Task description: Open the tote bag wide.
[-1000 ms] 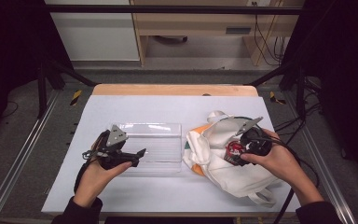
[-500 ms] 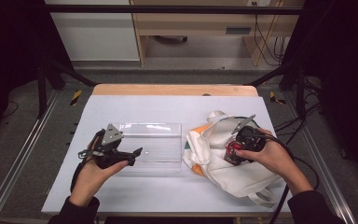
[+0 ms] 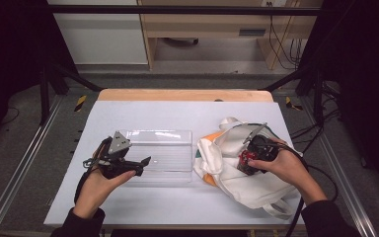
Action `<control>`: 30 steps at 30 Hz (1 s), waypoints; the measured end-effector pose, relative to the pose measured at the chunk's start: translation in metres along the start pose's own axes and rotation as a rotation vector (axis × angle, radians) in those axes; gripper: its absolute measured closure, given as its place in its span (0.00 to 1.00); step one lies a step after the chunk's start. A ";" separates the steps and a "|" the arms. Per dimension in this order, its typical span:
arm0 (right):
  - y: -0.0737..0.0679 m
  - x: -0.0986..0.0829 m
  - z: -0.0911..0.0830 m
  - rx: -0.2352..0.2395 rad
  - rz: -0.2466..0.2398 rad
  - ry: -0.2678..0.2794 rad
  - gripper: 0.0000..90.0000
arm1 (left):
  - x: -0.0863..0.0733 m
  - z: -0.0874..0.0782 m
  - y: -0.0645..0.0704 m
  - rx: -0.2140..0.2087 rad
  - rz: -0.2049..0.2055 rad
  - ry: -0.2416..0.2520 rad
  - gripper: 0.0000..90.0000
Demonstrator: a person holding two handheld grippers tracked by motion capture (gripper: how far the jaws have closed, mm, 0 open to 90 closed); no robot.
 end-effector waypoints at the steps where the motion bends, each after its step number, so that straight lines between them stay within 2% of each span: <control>1: 0.000 0.000 0.000 0.000 0.000 -0.002 0.18 | 0.000 0.000 0.000 0.000 -0.001 -0.001 0.10; 14: 0.002 -0.002 0.000 0.018 -0.019 -0.009 0.27 | -0.001 0.000 -0.002 0.006 -0.008 -0.005 0.10; 30: 0.002 0.001 0.003 0.023 -0.028 -0.030 0.27 | -0.002 0.000 -0.003 0.009 -0.010 -0.005 0.10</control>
Point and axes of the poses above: each handheld gripper's, and its own axes: z roughly forward along the jaws, x roughly out of its top, y roughly to its right, the point moved 3 cm from there along z, roughly forward along the jaws, and after that the axes turned 5 degrees about y, right-handed, at the moved point
